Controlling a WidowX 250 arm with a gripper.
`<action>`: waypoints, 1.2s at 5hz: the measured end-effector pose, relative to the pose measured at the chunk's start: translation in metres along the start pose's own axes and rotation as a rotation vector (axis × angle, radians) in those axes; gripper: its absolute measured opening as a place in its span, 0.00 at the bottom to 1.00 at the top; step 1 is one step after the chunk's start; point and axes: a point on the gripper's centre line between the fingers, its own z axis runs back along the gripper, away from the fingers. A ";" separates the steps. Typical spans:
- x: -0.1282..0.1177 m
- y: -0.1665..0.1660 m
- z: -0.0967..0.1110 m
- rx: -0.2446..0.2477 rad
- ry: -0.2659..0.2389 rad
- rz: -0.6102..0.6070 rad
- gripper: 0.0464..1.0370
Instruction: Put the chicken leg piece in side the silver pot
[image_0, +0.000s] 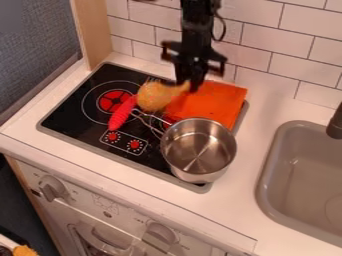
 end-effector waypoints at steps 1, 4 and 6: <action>0.000 0.008 0.027 0.021 -0.049 0.019 0.17; -0.030 -0.081 0.061 -0.058 -0.109 -0.126 0.17; -0.038 -0.106 0.054 -0.087 -0.121 -0.162 0.24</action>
